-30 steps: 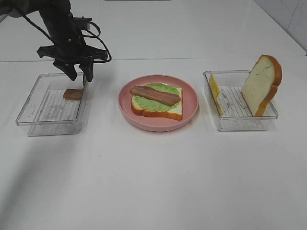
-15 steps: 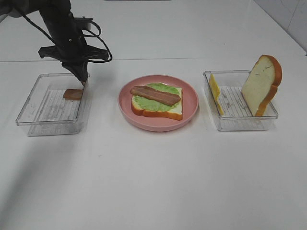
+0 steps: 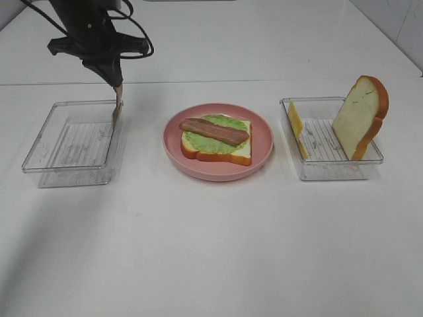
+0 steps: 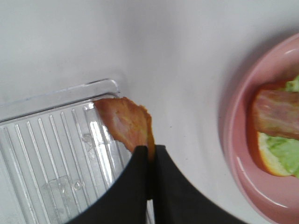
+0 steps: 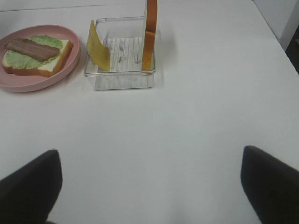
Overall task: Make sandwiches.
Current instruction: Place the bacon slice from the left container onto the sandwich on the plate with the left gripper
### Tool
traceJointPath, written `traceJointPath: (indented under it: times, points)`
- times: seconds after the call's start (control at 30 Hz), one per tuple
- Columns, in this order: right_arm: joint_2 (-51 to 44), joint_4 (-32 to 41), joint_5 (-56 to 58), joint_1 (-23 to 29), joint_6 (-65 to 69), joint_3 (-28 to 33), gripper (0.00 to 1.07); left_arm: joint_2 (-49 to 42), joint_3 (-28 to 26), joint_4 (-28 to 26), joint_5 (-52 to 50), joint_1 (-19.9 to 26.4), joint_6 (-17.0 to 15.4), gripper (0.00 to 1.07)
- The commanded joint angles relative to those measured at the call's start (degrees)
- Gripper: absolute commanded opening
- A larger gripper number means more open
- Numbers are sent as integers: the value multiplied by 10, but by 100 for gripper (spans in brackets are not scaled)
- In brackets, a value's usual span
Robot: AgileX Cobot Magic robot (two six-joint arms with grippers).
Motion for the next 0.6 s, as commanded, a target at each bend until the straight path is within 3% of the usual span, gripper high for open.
traceJointPath:
  times: [0.03, 0.33, 0.6]
  points:
    - [-14, 2, -6, -2, -2, 2, 98, -40, -9, -24, 48, -14, 2, 0]
    - [-14, 1, -6, -2, -2, 2, 98, -63, -52, -58, 44, -68, 2, 0]
    - [-14, 1, -6, -2, -2, 2, 98, -43, -58, -85, -62, -154, -6, 0]
